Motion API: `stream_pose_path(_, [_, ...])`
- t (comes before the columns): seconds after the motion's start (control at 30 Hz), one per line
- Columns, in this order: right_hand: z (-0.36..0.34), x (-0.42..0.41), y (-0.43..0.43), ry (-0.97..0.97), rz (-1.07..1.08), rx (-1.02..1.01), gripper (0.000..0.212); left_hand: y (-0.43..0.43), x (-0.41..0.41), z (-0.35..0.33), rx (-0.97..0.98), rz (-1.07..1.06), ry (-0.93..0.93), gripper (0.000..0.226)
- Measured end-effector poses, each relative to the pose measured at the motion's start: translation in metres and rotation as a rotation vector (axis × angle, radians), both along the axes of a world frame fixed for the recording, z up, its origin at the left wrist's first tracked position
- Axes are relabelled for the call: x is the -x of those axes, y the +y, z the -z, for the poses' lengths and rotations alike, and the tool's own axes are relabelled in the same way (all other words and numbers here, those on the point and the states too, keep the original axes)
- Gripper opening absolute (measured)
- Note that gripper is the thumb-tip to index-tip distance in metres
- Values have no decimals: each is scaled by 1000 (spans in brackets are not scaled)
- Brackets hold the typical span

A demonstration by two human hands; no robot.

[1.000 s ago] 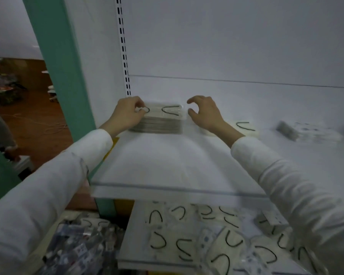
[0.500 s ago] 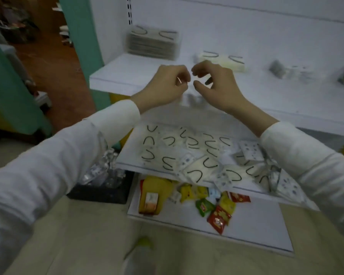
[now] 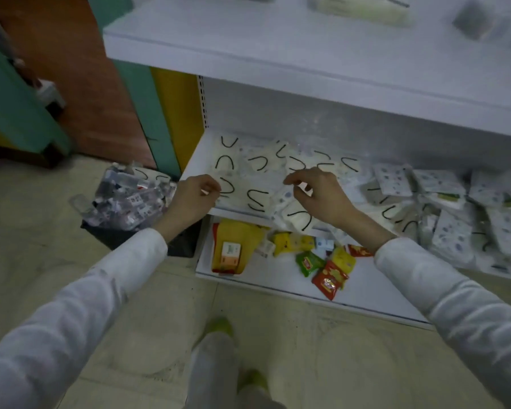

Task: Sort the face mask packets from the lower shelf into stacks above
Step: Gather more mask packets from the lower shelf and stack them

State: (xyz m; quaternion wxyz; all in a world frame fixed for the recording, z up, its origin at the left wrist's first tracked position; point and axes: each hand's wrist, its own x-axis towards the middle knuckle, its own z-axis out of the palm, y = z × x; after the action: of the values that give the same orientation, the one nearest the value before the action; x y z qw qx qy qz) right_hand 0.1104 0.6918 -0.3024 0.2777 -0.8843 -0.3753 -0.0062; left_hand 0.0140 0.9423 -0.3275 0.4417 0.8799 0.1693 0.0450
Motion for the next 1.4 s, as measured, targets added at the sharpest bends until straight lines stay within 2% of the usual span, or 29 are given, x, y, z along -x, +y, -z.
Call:
stream_pose_path(0.2, [95,-30,43,250,143,144,28,26,-3,77,138,-66,224,7])
stream_pose_path(0.37, [150,-68,81,357,303,296,29,60,-20,115,113,-13,265,9])
stream_pose_path(0.5, [166,-100,108,322,370,373,34,75,-35,130,97,10,319,11])
stream_pose_path(0.67, [177,-120,125,306,313,683,71,78,-48,139,150,82,389,17])
stream_pose_path(0.8, [180,-124,127,213,368,761,71,72,-56,143,124,77,353,14])
stream_pose_path(0.93, [180,-128,125,245,358,679,52,67,-63,141,94,83,340,10])
stream_pose_path(1.07, [174,-133,114,531,323,280,31,66,-66,143,250,72,403,17])
stream_pose_path(1.13, [162,-132,107,594,278,163,22,64,-66,144,285,29,383,19])
stream_pose_path(1.23, [146,-128,94,647,240,95,20,54,-65,142,306,-7,359,16])
stream_pose_path(1.4, [125,-124,67,679,163,174,20,42,-69,132,231,25,287,11])
